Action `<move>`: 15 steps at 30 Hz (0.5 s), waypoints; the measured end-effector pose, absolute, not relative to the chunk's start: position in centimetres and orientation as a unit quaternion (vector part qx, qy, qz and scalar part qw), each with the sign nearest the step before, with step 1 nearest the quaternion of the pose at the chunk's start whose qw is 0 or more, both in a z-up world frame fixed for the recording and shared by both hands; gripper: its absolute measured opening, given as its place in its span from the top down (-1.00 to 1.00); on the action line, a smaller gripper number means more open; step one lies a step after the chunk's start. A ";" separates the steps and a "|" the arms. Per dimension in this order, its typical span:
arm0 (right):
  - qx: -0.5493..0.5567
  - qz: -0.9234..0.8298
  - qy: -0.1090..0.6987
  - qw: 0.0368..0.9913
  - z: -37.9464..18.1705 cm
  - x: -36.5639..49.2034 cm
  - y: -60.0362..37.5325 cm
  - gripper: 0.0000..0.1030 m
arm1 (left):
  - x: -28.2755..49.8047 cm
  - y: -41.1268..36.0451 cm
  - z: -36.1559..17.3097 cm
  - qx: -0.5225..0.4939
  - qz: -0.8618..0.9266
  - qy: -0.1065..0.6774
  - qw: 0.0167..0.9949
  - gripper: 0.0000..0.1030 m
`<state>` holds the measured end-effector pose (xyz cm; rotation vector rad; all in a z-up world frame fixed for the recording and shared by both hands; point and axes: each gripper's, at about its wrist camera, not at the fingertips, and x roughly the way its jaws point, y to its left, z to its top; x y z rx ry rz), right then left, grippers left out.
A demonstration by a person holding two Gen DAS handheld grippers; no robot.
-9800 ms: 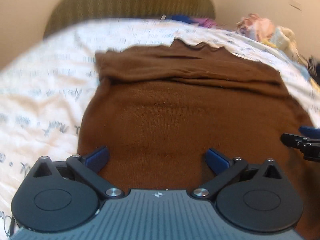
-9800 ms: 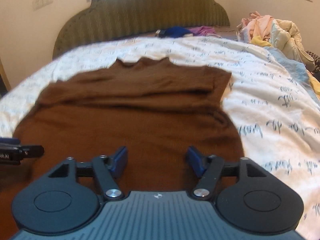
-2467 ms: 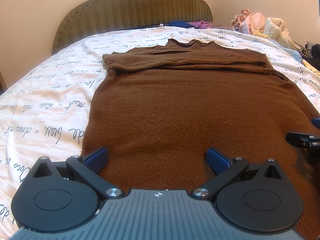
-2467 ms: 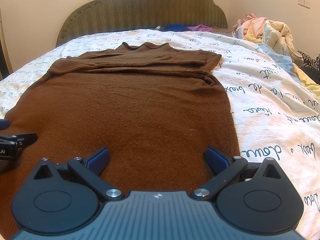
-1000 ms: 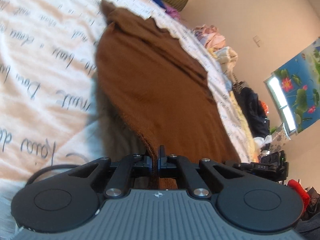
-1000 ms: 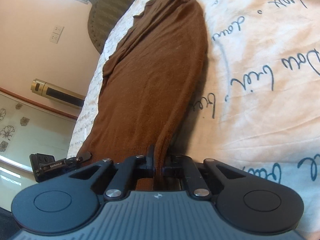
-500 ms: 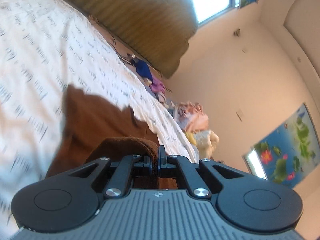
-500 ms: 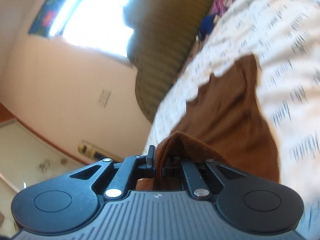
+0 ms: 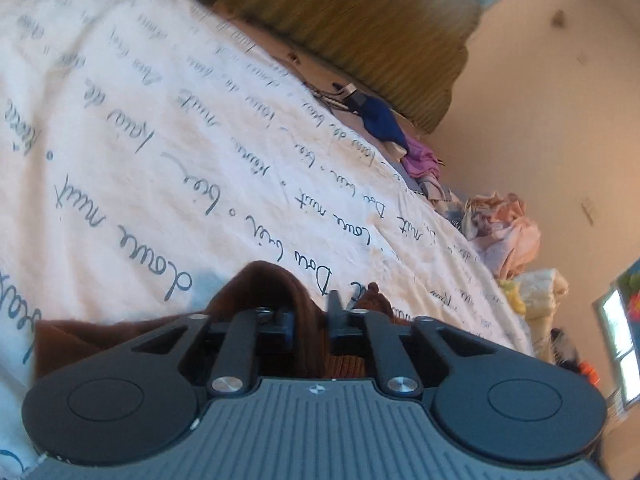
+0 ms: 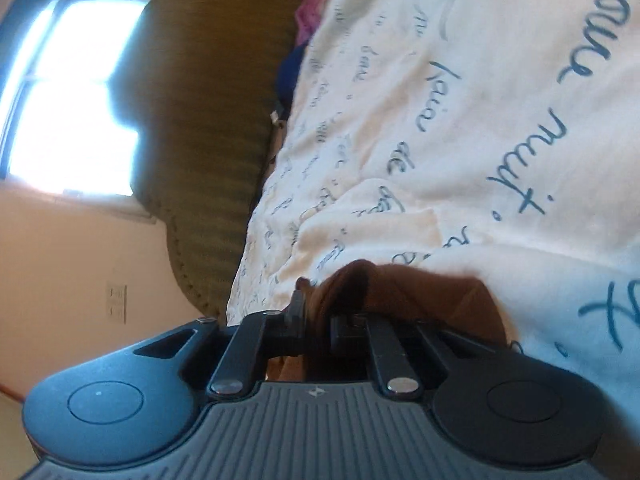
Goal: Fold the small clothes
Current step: 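Lift the hem with both tools and fold it over toward the collar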
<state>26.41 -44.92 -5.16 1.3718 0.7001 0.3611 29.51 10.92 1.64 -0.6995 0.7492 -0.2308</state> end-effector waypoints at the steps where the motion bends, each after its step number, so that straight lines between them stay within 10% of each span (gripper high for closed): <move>1: 0.635 0.166 0.292 0.696 -5.1 26.1 -45.4 0.31 | 29.1 12.1 1.7 -0.366 -0.108 0.338 0.860 0.21; 3: 0.660 0.171 0.231 0.694 -4.5 24.9 -46.6 -0.45 | 27.1 14.6 2.4 -0.418 -0.072 0.277 0.862 -0.70; 4: 0.660 0.172 0.209 0.701 -3.8 24.0 -47.0 -0.77 | 25.8 15.9 2.7 -0.435 -0.047 0.253 0.863 -0.80; 15: 0.542 0.157 0.295 0.771 -1.6 10.1 -46.3 -0.85 | 7.8 18.0 4.0 -0.416 0.011 0.227 0.881 -0.76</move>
